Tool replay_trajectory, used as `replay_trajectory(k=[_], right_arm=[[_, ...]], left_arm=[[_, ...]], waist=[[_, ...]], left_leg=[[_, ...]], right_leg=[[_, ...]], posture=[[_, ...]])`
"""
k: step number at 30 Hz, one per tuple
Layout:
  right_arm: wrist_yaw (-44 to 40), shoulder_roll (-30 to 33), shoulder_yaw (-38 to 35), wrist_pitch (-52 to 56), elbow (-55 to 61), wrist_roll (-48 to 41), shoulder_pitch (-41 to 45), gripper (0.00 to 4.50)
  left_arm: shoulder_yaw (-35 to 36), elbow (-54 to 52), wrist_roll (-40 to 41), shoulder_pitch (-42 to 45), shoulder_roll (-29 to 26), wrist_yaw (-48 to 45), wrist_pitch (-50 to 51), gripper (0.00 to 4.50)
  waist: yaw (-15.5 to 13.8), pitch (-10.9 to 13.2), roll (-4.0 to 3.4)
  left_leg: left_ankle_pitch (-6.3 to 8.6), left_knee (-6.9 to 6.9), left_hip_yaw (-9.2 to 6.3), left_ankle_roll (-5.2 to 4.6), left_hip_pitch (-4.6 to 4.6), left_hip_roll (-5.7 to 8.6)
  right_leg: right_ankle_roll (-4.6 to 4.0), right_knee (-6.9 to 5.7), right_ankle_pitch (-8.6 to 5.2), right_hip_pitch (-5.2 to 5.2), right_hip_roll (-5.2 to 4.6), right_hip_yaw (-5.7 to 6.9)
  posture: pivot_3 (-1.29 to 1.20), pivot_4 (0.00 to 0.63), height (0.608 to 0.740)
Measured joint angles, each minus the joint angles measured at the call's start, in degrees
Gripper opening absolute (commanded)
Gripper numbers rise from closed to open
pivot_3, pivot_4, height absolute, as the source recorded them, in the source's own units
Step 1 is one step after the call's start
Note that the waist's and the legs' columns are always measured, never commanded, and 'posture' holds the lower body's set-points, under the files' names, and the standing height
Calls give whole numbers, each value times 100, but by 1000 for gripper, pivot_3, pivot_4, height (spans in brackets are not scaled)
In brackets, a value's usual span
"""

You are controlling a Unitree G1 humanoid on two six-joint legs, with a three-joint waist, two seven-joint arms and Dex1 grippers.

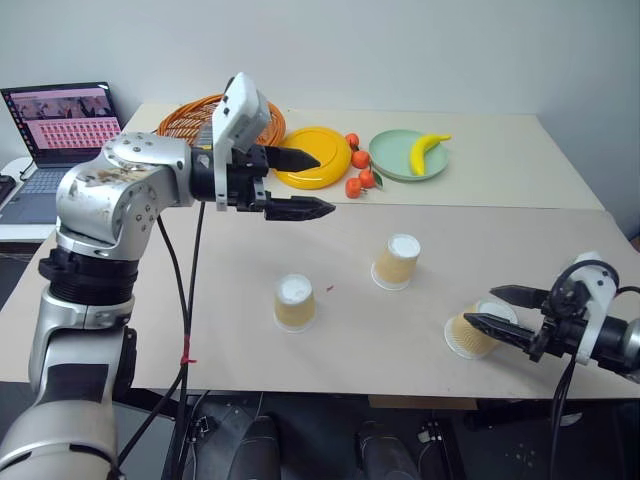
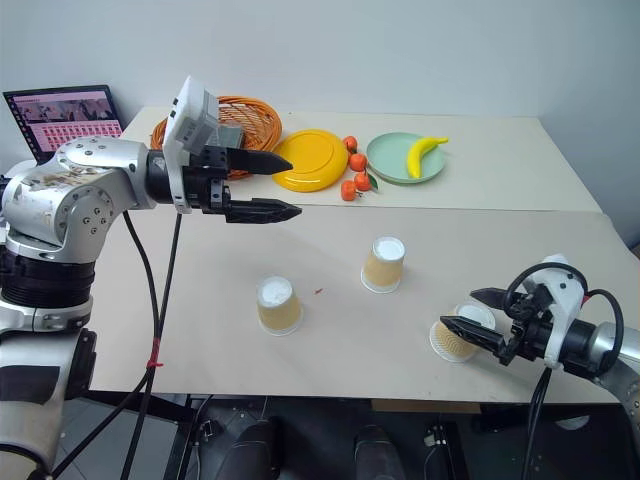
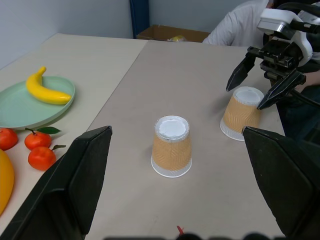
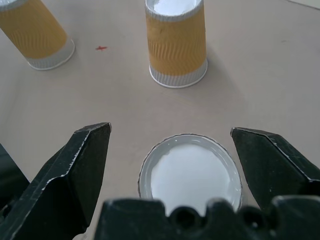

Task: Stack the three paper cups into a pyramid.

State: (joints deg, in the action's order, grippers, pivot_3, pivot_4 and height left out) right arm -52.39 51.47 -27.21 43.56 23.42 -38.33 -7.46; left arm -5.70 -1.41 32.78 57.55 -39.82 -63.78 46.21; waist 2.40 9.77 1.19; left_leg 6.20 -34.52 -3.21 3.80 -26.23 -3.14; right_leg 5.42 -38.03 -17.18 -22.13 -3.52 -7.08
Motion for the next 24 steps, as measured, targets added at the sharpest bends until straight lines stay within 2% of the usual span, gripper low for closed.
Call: replay_trajectory(k=[8, 11, 14, 15, 24], right_arm=[[-39, -12, 167, -242, -225, 235, -194, 4500], [-39, -18, 166, -280, -291, 235, -189, 3793], [-23, -22, 167, -299, -305, 232, -171, 2842], [-16, -22, 174, -301, -306, 234, -170, 2706], [7, 3, 296, -225, -222, 127, 291, 2706]], left_arm=[[0, 5, -121, 0, -16, -20, -4, 4443], [0, 5, -123, 0, -15, -19, -4, 4500], [0, 5, -125, 0, -13, -14, -4, 4500], [0, 5, -128, 0, -13, -9, -4, 4500], [4, 2, -141, 0, -4, 23, -4, 4500]], waist=[[-1, 0, 0], [4, 0, 0], [4, 0, 0], [2, 0, 0], [12, 0, 0]], left_leg=[[0, -1, 0, 0, 0, 0], [0, -1, 0, 0, 0, 0], [0, -1, 0, 0, 0, 0], [0, -1, 0, 0, 0, 0], [0, -1, 0, 0, 0, 0]], right_leg=[[0, 0, 0, 0, 0, 0], [0, 0, 0, 0, 0, -1], [1, -1, 0, 0, 0, -1], [1, -1, 0, 0, 0, -1], [1, -1, 0, 0, 0, -1]], posture=[[0, 150, 732], [0, 150, 732], [0, 150, 732], [0, 150, 732], [0, 150, 732]])
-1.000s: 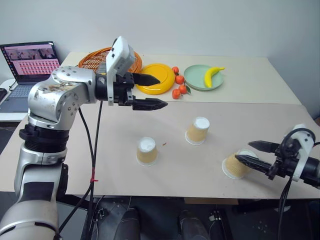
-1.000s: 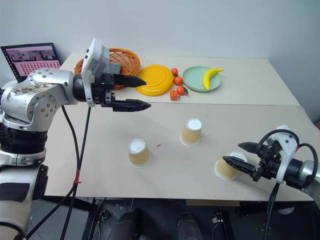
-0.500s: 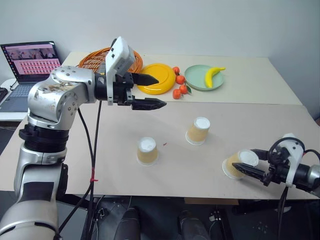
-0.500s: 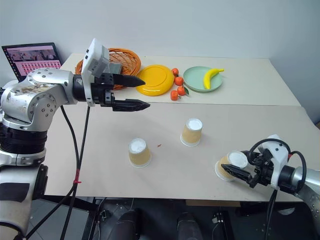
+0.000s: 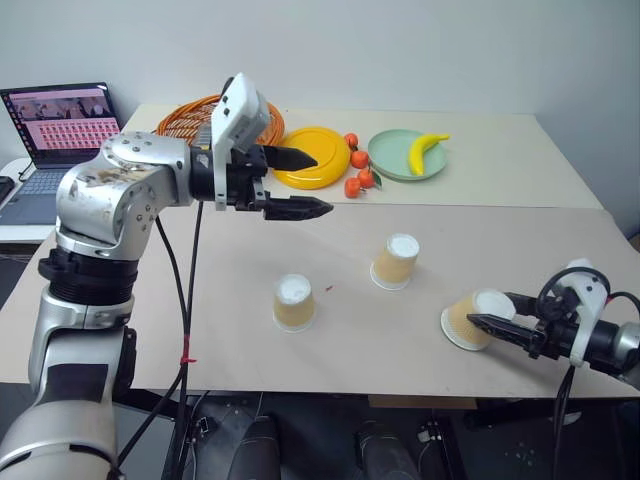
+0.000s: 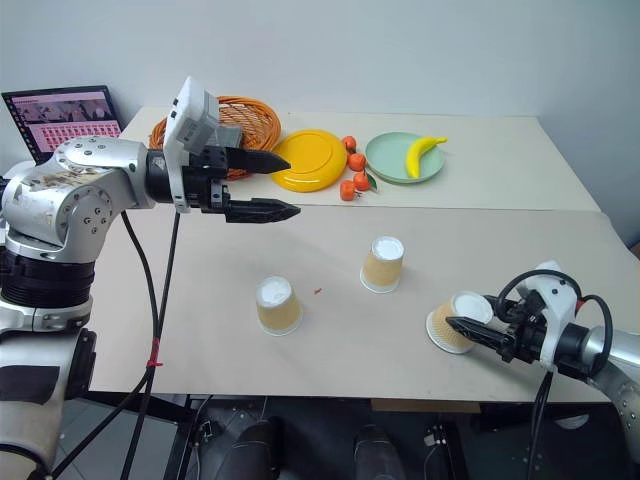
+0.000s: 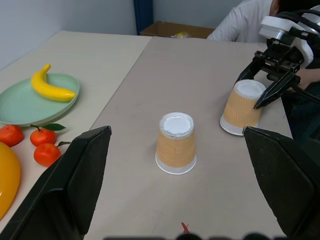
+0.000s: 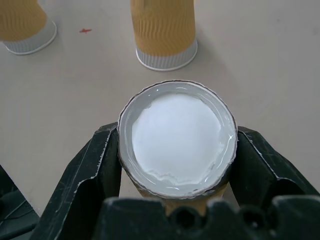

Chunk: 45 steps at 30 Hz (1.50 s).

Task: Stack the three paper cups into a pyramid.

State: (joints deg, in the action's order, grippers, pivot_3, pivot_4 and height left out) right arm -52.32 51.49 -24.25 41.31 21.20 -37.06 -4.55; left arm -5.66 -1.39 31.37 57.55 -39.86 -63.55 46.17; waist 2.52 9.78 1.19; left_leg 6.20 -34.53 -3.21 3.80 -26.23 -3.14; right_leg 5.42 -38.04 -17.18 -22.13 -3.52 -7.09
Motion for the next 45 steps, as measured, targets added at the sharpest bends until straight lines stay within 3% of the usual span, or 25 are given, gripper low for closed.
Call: replay_trajectory(k=[5, 12, 20, 24, 31, 45], right_arm=[[92, -21, 444, 357, 439, -364, 598, 2706], [519, -507, 1426, 687, 873, -542, 1111, 2706], [762, -851, 2416, 686, 744, -157, 1882, 2706], [729, -914, 2802, 540, 446, 244, 2368, 2706], [412, -918, 3160, 243, -20, 670, 2917, 2706], [-105, -1261, 3762, 153, -447, 1074, 3721, 2706]], left_arm=[[17, -6, -28, -15, 0, 41, 0, 4500], [82, -94, -46, -95, 28, 172, 5, 4500], [250, -449, 34, -250, -79, 320, 113, 4500], [285, -706, 35, -635, -496, 252, 174, 4500], [473, -1181, 251, -1103, -828, 191, 425, 4500], [857, -1866, 823, -1534, -955, 591, 901, 4500]], waist=[[-10, 0, 0], [-22, 1, 4], [-5, 1, 5], [22, 1, 4], [-41, 9, 18], [-9, 11, 21]], left_leg=[[0, 1, -1, 0, -1, 0], [0, -1, -2, 0, -3, 1], [0, -2, -3, 0, -3, -1], [0, 4, -1, 0, -2, -2], [0, 2, -2, 0, -4, -2], [0, 5, -1, 0, -4, -3]], right_leg=[[1, 1, -1, 0, 0, 1], [0, 0, 0, -1, 0, 1], [0, -2, 0, -3, 0, 2], [-5, -2, 2, -8, 1, 0], [-3, 0, 1, -6, 1, 4], [-6, -1, 2, -10, 1, 3]], posture=[[0, 150, 732], [0, 150, 732], [0, 150, 732], [0, 150, 732], [0, 150, 732], [0, 150, 732]])
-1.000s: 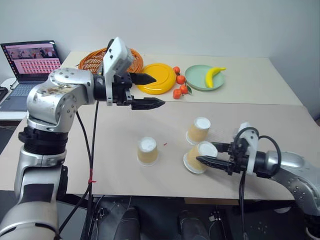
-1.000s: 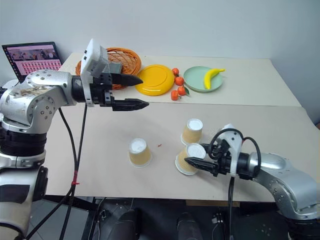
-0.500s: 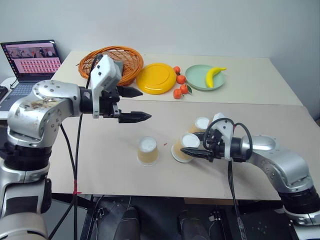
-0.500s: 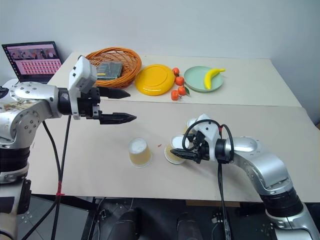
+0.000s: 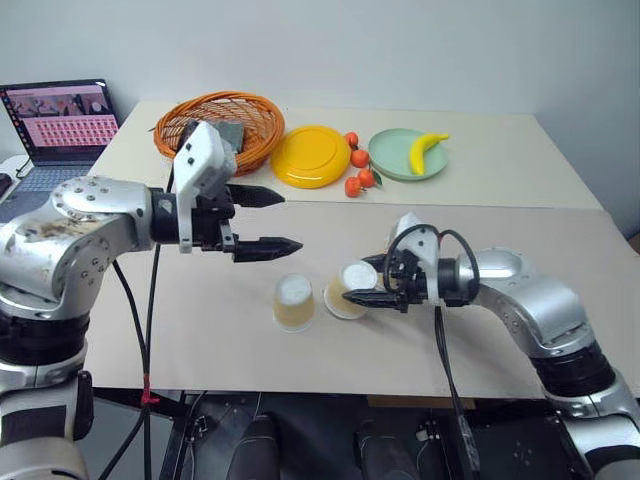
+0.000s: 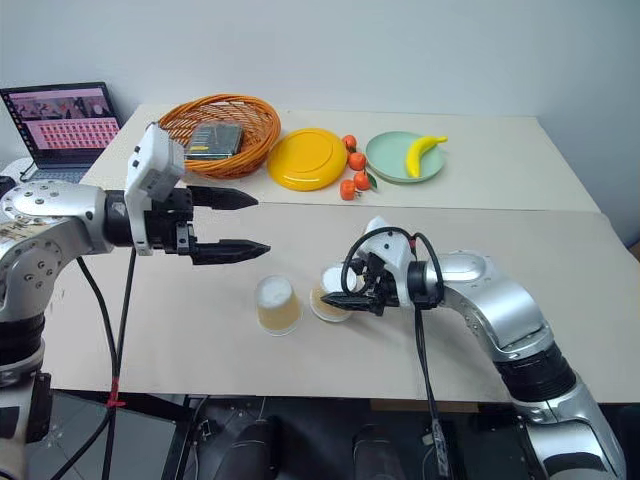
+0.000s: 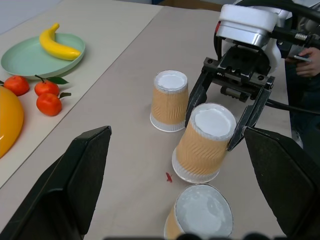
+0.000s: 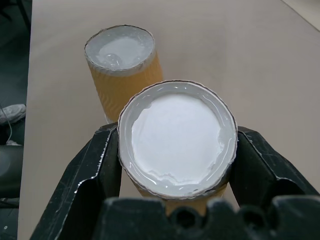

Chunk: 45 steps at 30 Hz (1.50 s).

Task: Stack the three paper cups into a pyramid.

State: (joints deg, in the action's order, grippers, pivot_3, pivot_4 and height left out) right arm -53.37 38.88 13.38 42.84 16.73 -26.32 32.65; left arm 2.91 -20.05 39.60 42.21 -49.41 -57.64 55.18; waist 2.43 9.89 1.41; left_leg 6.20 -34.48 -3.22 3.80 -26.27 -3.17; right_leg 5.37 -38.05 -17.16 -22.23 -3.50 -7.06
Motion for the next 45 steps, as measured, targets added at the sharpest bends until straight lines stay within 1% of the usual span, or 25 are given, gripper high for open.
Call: replay_trajectory(k=[10, 16, 22, 23, 25, 26, 27, 28, 35, 38, 45], right_arm=[[-167, -13, 186, -49, -12, 261, 10, 2706], [-312, -154, 437, -273, -160, 484, 21, 2706], [-515, -193, 621, -615, -376, 749, 213, 2706], [-531, -212, 622, -639, -399, 767, 220, 3200], [-549, -246, 630, -708, -467, 826, 252, 3774], [-550, -252, 630, -734, -497, 843, 263, 3993], [-561, -254, 630, -740, -531, 901, 267, 4383], [-574, -254, 630, -741, -555, 928, 267, 4455], [-674, -253, 602, -786, -577, 949, 314, 4455], [-730, -210, 467, -773, -461, 906, 369, 4455], [-801, 387, -6, -690, -42, 841, 461, 4455]], left_arm=[[62, -76, 174, -35, -179, 46, 15, 4500], [61, -157, 334, 12, -178, 163, 19, 4500], [63, -163, 357, 21, -183, 291, 23, 4500], [62, -163, 361, 21, -183, 308, 23, 4500], [62, -163, 378, 22, -183, 325, 23, 4500], [62, -163, 380, 23, -183, 331, 23, 4500], [62, -163, 382, 26, -183, 345, 23, 4500], [62, -163, 382, 26, -182, 360, 23, 4500], [60, -147, 373, 108, -111, 440, 3, 4500], [18, -102, 331, 176, -35, 437, -23, 4500], [-167, 115, 220, 330, 110, 379, -166, 4500]], waist=[[-1, 1, 1], [1, 1, 2], [8, 1, 2], [8, 1, 2], [8, 1, 2], [7, 1, 2], [5, 1, 3], [4, 1, 3], [2, 2, 4], [-1, 3, 4], [-27, 4, 6]], left_leg=[[0, 1, 0, 0, 0, 0], [0, 1, 1, 0, 0, 0], [0, 1, 1, 0, 0, 0], [0, 1, 1, 0, 0, 0], [0, 1, 1, 0, 0, 0], [0, 1, 1, 0, 0, 0], [0, 1, 1, 0, 0, 0], [0, 1, 1, 0, 0, 0], [0, 5, 1, 1, 0, 0], [0, 5, 1, 1, 0, 0], [0, 8, 1, 1, 0, 1]], right_leg=[[0, 1, 0, -1, 0, 0], [1, 0, -1, -2, 0, 0], [1, 0, -1, -2, 0, 0], [1, 0, -1, -1, 0, 0], [1, 0, -1, -2, 0, 0], [1, 0, -1, -2, 0, 0], [0, 0, -1, -2, 0, 0], [0, 0, -1, -2, 0, 0], [0, 1, -1, -2, 0, 0], [1, 1, -1, -2, 0, 0], [0, 3, -1, -3, 0, 1]], posture=[[0, 150, 732], [0, 150, 732], [0, 150, 732], [0, 150, 732], [0, 150, 732], [0, 150, 732], [0, 150, 732], [0, 150, 732], [0, 150, 732], [0, 150, 732], [0, 150, 732]])
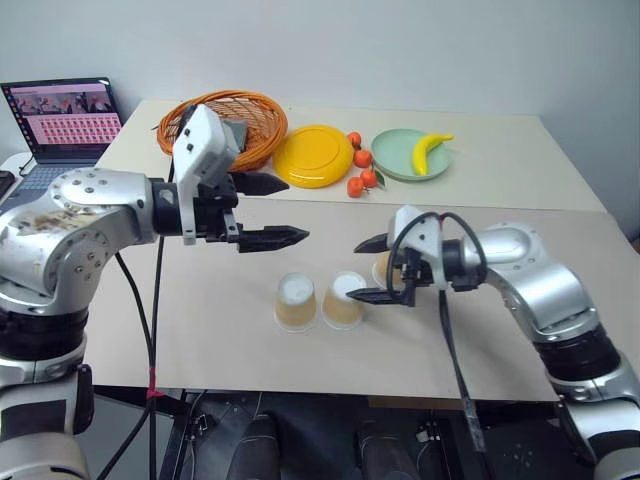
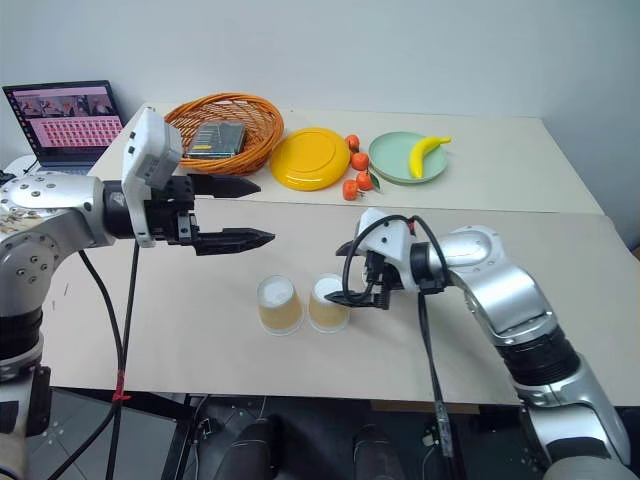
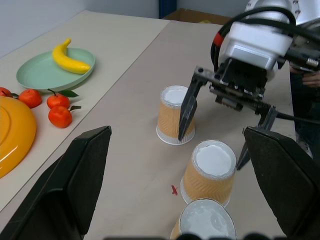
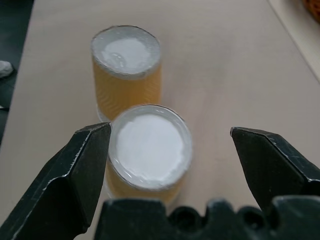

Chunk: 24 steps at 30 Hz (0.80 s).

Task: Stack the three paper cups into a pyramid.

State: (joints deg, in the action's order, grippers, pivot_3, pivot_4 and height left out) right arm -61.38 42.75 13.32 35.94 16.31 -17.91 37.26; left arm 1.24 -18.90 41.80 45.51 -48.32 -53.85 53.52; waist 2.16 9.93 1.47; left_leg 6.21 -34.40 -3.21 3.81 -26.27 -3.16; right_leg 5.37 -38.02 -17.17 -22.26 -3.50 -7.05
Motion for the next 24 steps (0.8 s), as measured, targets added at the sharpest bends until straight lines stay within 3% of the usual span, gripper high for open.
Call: replay_trajectory(k=[5, 10, 16, 24], right_arm=[[7, 600, -723, 142, -85, -162, -35, 4455], [183, 1102, -1661, -642, -1426, 149, -582, 4455], [188, 949, -1697, -1427, -2485, 309, -871, 4455], [-21, 562, -1444, -1546, -2593, 316, -769, 4455]], left_arm=[[-117, 121, -21, 201, 153, -81, -72, 4500], [-162, 203, -22, 223, 130, -242, -72, 4500], [-243, 251, -97, 326, 131, -353, -72, 4500], [-239, 246, -123, 325, 92, -352, -68, 4500]], waist=[[-6, 2, 3], [-40, 4, 7], [84, 6, 4], [77, 7, 2]], left_leg=[[0, 2, 1, 0, 0, 1], [0, 5, 4, 0, 0, 1], [0, 7, 6, -1, 3, 1], [0, 7, 4, 0, 3, 2]], right_leg=[[-2, 4, 1, 1, -1, -1], [-3, 8, 1, 0, -2, -2], [-3, 3, 1, -1, -2, -7], [-1, 3, 0, 1, -1, -5]], posture=[[0, 150, 732], [0, 150, 732], [0, 150, 732], [0, 150, 732]])
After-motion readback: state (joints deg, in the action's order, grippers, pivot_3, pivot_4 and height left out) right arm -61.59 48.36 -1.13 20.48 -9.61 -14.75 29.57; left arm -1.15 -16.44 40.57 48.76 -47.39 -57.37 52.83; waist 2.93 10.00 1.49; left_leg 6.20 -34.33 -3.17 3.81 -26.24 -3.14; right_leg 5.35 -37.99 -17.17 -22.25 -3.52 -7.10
